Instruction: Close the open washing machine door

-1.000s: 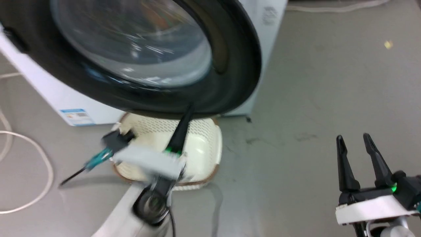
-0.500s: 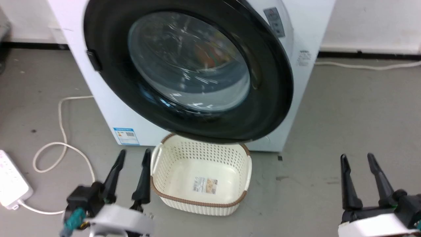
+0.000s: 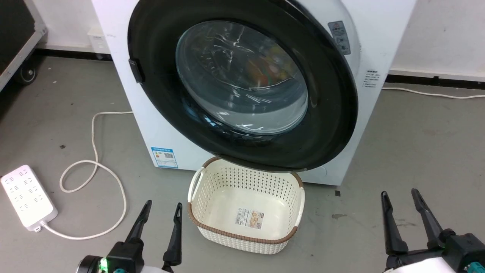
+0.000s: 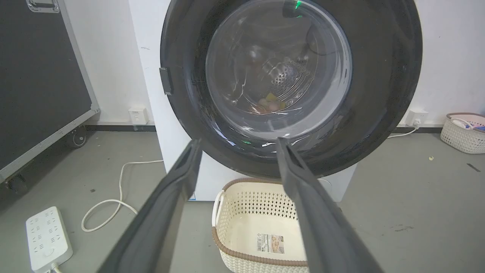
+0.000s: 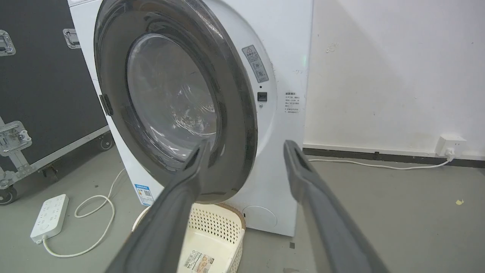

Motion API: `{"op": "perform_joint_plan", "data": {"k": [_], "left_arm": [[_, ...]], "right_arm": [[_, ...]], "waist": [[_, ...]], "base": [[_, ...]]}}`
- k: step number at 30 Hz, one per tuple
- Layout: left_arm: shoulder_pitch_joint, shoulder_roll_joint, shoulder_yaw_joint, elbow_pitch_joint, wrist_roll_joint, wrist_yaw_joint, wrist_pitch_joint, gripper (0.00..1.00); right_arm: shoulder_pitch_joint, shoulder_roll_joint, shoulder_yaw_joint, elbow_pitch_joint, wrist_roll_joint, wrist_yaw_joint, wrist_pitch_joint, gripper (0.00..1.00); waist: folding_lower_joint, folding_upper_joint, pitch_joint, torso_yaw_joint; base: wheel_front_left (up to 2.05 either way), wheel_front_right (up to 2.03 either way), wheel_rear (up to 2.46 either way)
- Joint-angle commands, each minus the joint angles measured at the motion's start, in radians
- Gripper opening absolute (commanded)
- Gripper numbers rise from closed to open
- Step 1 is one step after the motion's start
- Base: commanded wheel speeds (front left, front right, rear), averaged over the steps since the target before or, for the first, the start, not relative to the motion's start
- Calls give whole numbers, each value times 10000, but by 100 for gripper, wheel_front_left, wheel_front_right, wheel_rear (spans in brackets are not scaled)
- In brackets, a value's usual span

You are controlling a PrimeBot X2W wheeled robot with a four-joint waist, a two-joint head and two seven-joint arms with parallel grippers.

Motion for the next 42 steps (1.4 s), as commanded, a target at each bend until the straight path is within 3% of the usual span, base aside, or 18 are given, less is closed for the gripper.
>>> {"op": "perform_joint_plan", "data": {"k": [1,3,4,5,11,15,22,27,36,42], "left_arm": [[105,-40,38,-16,54,-11,-43,100],[85,-136,97,-55,57,-53,-43,100],[71,-211,142,-95,22,-75,-43,100],[44,-272,172,-130,3,-111,-43,100],[-235,-594,144,-243,92,-245,-43,100],[-514,-756,68,-262,214,-282,-43,100],[-1122,-949,0,-400,390,-256,-43,100],[-1440,-1051,-28,-512,423,-192,-43,100],[-1964,-1175,-320,-522,515,-202,-43,100],[-2198,-1193,-300,-636,629,-185,-43,100]], "right_arm": [[145,16,44,29,9,8,-42,100],[167,16,207,151,-17,8,-38,97],[158,-6,312,197,-43,8,-25,13],[133,-71,447,225,-38,8,2,0],[-468,-980,1266,119,185,8,224,0],[-1434,-2083,2026,12,647,8,514,0],[-3673,-4119,2650,431,2215,8,1092,0],[-5179,-5118,3023,1143,3350,8,1294,0],[-7398,-6172,3504,2439,5565,8,1637,0],[-8759,-6459,3718,3409,6481,8,1863,0]], "waist": [[0,0,36,63],[0,0,96,149],[0,0,152,200],[0,0,223,261],[0,0,918,711],[0,0,1610,1034],[0,0,2789,1518],[0,0,3423,1731],[0,0,4214,1945],[0,0,4583,1969]], "base": [[0,0,0],[0,0,0],[0,0,0],[0,0,0],[0,0,0],[0,0,0],[0,0,0],[0,0,0],[0,0,0],[0,0,0]]}}
